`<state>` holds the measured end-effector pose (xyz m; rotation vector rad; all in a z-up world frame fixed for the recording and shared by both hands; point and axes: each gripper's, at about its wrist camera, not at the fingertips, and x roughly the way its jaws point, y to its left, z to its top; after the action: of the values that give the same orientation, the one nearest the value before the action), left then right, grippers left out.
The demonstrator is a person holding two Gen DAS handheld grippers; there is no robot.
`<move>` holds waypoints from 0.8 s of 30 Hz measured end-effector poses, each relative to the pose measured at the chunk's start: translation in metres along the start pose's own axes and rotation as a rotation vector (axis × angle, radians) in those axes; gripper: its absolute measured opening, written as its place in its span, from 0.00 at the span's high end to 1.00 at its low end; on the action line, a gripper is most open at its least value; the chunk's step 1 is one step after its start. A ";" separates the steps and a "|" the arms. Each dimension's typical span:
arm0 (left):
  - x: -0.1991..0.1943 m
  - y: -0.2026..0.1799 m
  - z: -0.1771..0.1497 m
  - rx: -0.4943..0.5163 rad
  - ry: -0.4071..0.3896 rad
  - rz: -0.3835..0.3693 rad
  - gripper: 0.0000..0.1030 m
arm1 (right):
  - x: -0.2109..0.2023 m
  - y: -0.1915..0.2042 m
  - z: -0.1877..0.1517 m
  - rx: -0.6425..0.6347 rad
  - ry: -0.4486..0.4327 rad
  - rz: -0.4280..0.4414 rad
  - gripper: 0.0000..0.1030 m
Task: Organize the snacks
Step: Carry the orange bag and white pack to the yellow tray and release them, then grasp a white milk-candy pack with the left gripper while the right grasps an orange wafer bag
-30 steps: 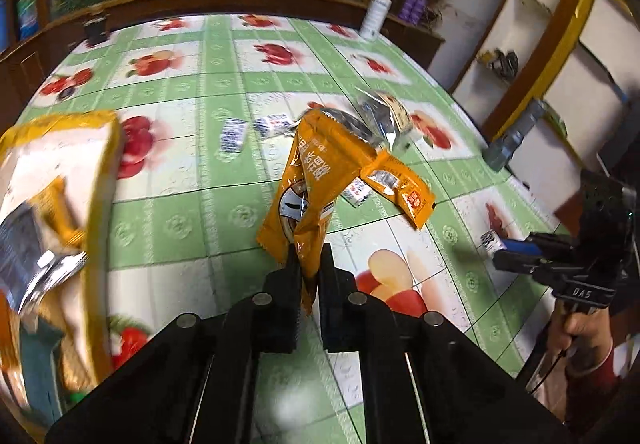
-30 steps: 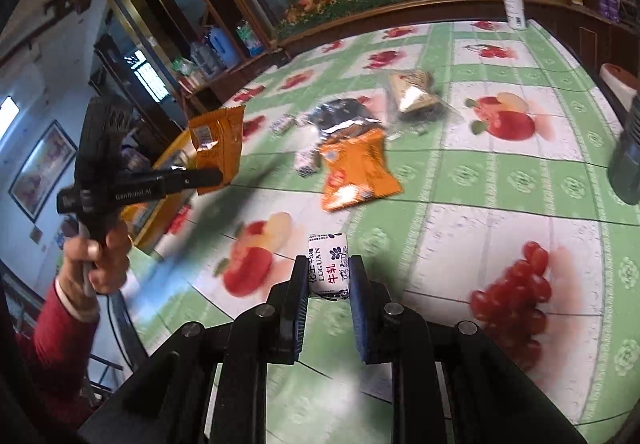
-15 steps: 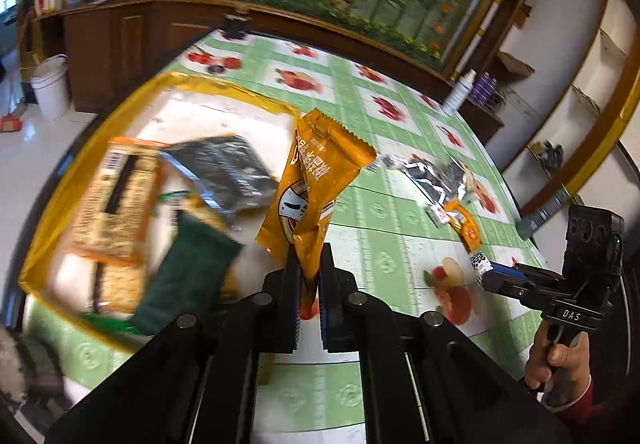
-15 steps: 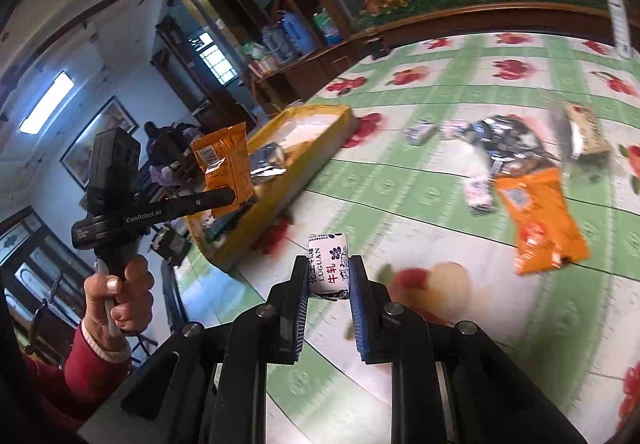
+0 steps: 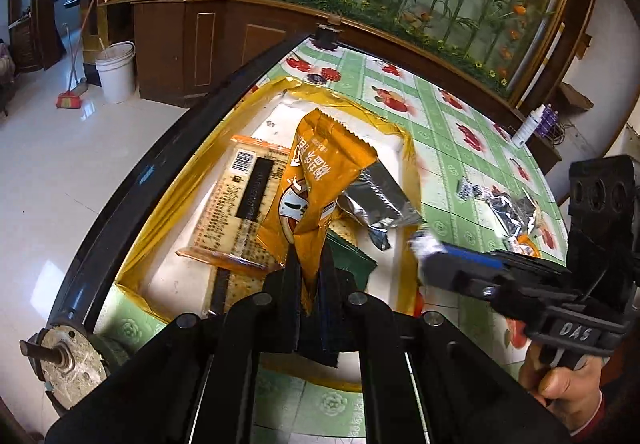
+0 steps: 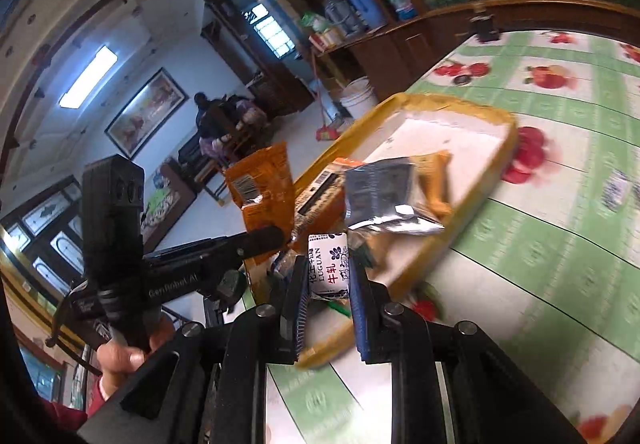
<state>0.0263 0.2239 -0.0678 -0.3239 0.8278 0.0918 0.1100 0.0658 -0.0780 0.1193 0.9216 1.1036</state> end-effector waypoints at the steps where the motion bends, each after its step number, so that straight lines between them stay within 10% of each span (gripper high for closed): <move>1: 0.001 0.000 0.000 0.010 0.000 0.015 0.95 | 0.009 0.002 0.002 -0.007 0.011 -0.012 0.82; 5: -0.001 -0.006 -0.004 0.067 -0.015 0.095 0.88 | 0.028 0.001 0.005 0.001 0.034 -0.063 0.78; 8: -0.002 -0.001 -0.006 0.057 -0.019 0.121 0.33 | 0.024 -0.006 0.003 0.020 0.031 -0.076 0.77; 9: -0.005 0.001 -0.007 0.046 -0.038 0.112 0.28 | 0.021 -0.007 0.002 0.023 0.026 -0.077 0.77; 16: -0.021 -0.004 -0.006 0.015 -0.085 0.085 0.28 | -0.024 -0.023 -0.012 0.047 -0.036 -0.086 0.63; 24: -0.015 -0.074 -0.011 0.130 -0.075 -0.007 0.28 | -0.121 -0.087 -0.068 0.173 -0.158 -0.314 0.55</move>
<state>0.0233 0.1511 -0.0456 -0.1999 0.7543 0.0436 0.1094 -0.0970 -0.0953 0.1940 0.8586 0.7128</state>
